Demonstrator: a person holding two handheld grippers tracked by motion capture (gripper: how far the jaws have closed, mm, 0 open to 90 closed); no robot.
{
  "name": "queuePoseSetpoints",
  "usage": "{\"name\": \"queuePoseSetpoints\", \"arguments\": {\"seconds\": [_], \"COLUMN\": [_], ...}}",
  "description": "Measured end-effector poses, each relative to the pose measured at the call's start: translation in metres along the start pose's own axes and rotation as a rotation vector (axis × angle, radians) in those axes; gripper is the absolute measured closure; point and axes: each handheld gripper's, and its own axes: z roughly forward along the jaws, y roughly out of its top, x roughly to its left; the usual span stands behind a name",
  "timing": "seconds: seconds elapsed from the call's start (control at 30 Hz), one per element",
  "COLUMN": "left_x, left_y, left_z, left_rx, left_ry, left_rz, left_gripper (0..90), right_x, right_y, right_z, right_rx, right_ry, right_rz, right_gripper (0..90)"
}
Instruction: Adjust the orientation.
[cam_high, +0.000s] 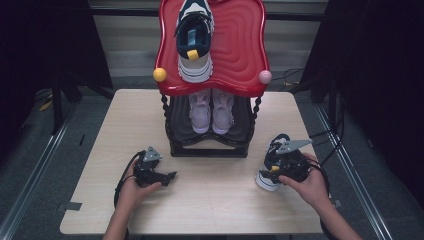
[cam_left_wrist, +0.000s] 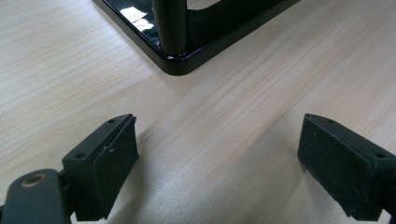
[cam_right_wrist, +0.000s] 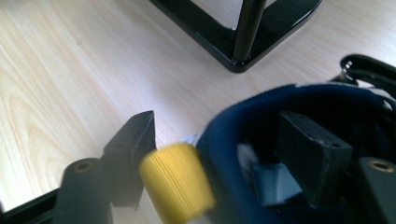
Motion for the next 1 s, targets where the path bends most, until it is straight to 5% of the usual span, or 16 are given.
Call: {"name": "queuePoseSetpoints", "arguments": {"seconds": [0.1, 0.17, 0.4, 0.83, 1.0], "left_x": [0.0, 0.0, 0.0, 0.0, 0.0], "left_y": [0.0, 0.0, 0.0, 0.0, 0.0], "left_z": [0.0, 0.0, 0.0, 0.0, 0.0], "left_rx": [0.0, 0.0, 0.001, -0.001, 0.001], "left_ry": [0.0, 0.0, 0.0, -0.001, 0.0], "left_rz": [0.0, 0.0, 0.0, 0.002, 0.0], "left_gripper": [11.4, 11.4, 11.4, 11.3, 11.3], "right_x": [-0.002, -0.002, 0.004, 0.019, 0.02], "right_y": [0.002, 0.005, 0.01, 0.01, 0.019], "right_z": [-0.002, -0.005, -0.011, -0.017, -0.014], "right_rx": [0.054, 0.082, 0.099, 0.133, 0.241], "right_ry": [0.009, 0.02, 0.023, 0.117, 0.113], "right_rz": [-0.006, -0.017, -0.047, -0.05, -0.105], "right_gripper": [34.3, 52.4, 65.3, 67.0, 57.9]}}
